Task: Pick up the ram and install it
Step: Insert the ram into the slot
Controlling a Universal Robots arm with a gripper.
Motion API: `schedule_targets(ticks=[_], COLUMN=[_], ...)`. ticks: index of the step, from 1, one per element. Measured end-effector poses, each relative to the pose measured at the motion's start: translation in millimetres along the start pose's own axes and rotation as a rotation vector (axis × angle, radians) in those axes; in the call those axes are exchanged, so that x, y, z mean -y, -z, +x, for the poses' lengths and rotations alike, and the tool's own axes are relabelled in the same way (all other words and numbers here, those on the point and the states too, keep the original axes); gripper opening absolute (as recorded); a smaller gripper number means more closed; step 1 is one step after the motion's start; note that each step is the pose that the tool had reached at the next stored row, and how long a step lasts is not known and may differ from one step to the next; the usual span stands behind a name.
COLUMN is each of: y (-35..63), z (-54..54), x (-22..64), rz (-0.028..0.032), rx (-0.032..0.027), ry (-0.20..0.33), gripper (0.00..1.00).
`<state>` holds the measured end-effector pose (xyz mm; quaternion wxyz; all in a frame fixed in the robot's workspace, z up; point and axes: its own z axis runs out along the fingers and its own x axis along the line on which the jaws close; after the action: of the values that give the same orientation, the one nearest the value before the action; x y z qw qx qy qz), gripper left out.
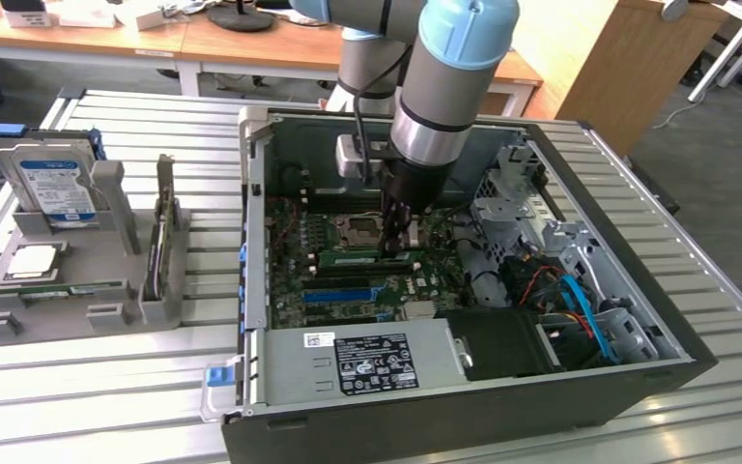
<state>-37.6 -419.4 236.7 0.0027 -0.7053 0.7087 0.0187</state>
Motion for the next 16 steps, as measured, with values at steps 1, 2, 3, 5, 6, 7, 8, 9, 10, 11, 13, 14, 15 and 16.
schedule_targets(ticks=[1,2,3,5,6,7,8,9,10,11,13,14,15,16], y=[-0.3,-0.6,-0.9,-1.4,-1.7,-1.8,-1.9,-1.9,-2.0,-2.0,-2.2,-2.7,-2.9,-3.2], z=[0.0,0.0,0.0,0.0,0.0,0.0,0.0,0.0,0.0,0.0,0.0,0.0,0.0,0.1], x=[0.0,0.0,0.0,0.0,0.0,0.1,0.1,0.1,0.1,0.1,0.1,0.1,0.1,0.1], rz=[0.0000,0.0000,0.0001,-0.0001,0.0000,0.0001,0.0001,0.0001,0.0002,0.0002,0.0002,0.0004,0.0002,0.0002], rx=[0.0000,0.0000,0.0001,0.0000,0.0001,0.0001,0.0001,0.0001,0.0002,0.0002,0.0002,0.0006,0.0004,0.0002], ry=[0.000,0.000,0.000,0.000,-0.001,-0.003,-0.004,-0.004,-0.005,-0.005,-0.005,-0.005,-0.005,-0.005], gripper=[0.12,0.12,0.12,0.12,0.12,0.12,0.12,0.12,0.12,0.12,0.12,0.12,0.12,0.12])
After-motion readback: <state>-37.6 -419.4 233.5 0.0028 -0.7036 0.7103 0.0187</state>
